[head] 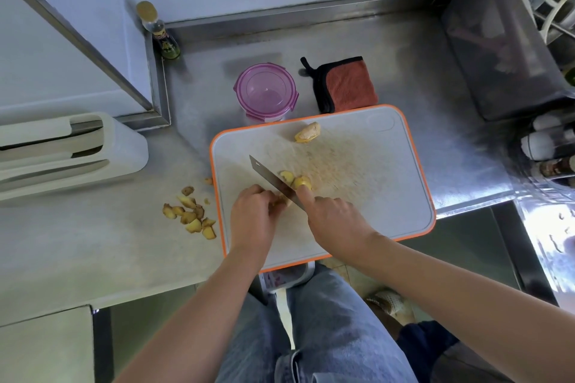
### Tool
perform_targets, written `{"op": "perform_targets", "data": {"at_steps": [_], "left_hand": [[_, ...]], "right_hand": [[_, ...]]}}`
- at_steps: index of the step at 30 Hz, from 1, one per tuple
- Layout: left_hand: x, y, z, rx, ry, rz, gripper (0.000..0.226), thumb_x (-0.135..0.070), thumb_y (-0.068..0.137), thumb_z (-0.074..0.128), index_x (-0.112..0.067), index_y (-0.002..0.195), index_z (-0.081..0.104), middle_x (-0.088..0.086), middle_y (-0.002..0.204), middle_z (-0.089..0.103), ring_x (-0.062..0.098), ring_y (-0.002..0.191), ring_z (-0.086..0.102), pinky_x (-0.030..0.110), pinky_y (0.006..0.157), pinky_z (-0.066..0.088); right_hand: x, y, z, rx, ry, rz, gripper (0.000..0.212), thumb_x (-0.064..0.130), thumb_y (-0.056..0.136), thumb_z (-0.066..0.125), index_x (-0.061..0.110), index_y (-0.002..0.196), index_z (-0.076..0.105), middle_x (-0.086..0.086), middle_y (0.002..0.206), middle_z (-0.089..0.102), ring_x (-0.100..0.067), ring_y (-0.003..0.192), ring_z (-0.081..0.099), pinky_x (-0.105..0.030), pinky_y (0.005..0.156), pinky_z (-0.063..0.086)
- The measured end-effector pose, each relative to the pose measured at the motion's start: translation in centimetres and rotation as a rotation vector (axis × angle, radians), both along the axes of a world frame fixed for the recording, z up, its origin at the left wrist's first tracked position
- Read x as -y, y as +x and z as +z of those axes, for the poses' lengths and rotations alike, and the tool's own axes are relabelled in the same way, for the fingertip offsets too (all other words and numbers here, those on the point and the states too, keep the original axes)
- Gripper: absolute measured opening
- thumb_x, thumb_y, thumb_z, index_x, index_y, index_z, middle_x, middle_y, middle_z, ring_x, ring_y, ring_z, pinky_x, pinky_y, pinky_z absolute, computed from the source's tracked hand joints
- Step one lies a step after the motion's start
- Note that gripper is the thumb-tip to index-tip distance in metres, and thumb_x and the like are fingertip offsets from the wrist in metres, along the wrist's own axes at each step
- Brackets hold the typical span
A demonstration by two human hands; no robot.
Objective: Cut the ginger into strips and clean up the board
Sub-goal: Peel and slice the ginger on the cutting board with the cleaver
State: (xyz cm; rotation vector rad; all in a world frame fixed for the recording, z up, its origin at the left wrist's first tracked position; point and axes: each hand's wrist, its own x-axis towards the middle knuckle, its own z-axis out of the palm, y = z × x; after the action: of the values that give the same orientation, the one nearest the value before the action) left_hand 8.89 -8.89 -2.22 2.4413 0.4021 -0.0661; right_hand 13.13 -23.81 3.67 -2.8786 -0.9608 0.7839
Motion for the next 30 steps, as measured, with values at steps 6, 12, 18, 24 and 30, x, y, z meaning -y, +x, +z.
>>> {"op": "perform_targets", "data": {"at_steps": [6, 12, 18, 24, 30], "left_hand": [[-0.1, 0.1, -0.2, 0.006, -0.027, -0.023, 0.013, -0.021, 0.081, 0.076, -0.008, 0.079, 0.076, 0.004, 0.077, 0.065, 0.024, 0.073, 0.06, 0.041, 0.063, 0.05], [-0.3, 0.1, 0.0, 0.011, -0.027, -0.06, 0.006, -0.011, 0.077, 0.077, -0.007, 0.077, 0.072, 0.004, 0.079, 0.065, 0.025, 0.075, 0.06, 0.039, 0.065, 0.05], [-0.4, -0.3, -0.2, 0.045, 0.017, -0.092, 0.013, -0.011, 0.074, 0.081, -0.006, 0.074, 0.069, 0.006, 0.076, 0.062, 0.026, 0.073, 0.059, 0.039, 0.061, 0.051], [-0.3, -0.3, -0.1, 0.015, 0.142, -0.177, 0.023, -0.017, 0.067, 0.085, -0.006, 0.073, 0.067, 0.007, 0.075, 0.061, 0.028, 0.073, 0.059, 0.04, 0.054, 0.053], [-0.2, 0.1, 0.5, -0.038, 0.24, -0.177, 0.023, -0.029, 0.075, 0.08, -0.01, 0.081, 0.068, 0.005, 0.082, 0.06, 0.026, 0.08, 0.058, 0.038, 0.061, 0.049]], "right_hand": [[-0.8, 1.0, -0.8, -0.049, -0.019, -0.003, 0.039, -0.003, 0.09, 0.038, 0.013, 0.123, 0.026, 0.003, 0.061, 0.032, -0.015, 0.049, 0.03, -0.028, 0.044, 0.021], [-1.5, 1.6, -2.2, -0.076, 0.037, -0.003, 0.042, 0.001, 0.092, 0.037, 0.018, 0.122, 0.014, 0.002, 0.062, 0.028, -0.027, 0.06, 0.04, -0.036, 0.057, 0.035], [-1.1, 1.0, -2.9, -0.062, 0.04, -0.011, 0.047, 0.0, 0.09, 0.038, 0.02, 0.116, 0.005, 0.003, 0.061, 0.024, -0.018, 0.047, 0.024, -0.031, 0.045, 0.022], [-1.0, 1.2, -3.0, -0.049, 0.04, -0.024, 0.029, 0.007, 0.096, 0.037, 0.018, 0.115, 0.016, 0.002, 0.066, 0.035, -0.025, 0.055, 0.037, -0.033, 0.054, 0.03], [0.3, 1.6, -2.0, -0.063, 0.151, -0.051, 0.027, 0.023, 0.102, 0.033, 0.01, 0.126, 0.033, -0.002, 0.07, 0.043, -0.027, 0.06, 0.041, -0.033, 0.056, 0.033]]}}
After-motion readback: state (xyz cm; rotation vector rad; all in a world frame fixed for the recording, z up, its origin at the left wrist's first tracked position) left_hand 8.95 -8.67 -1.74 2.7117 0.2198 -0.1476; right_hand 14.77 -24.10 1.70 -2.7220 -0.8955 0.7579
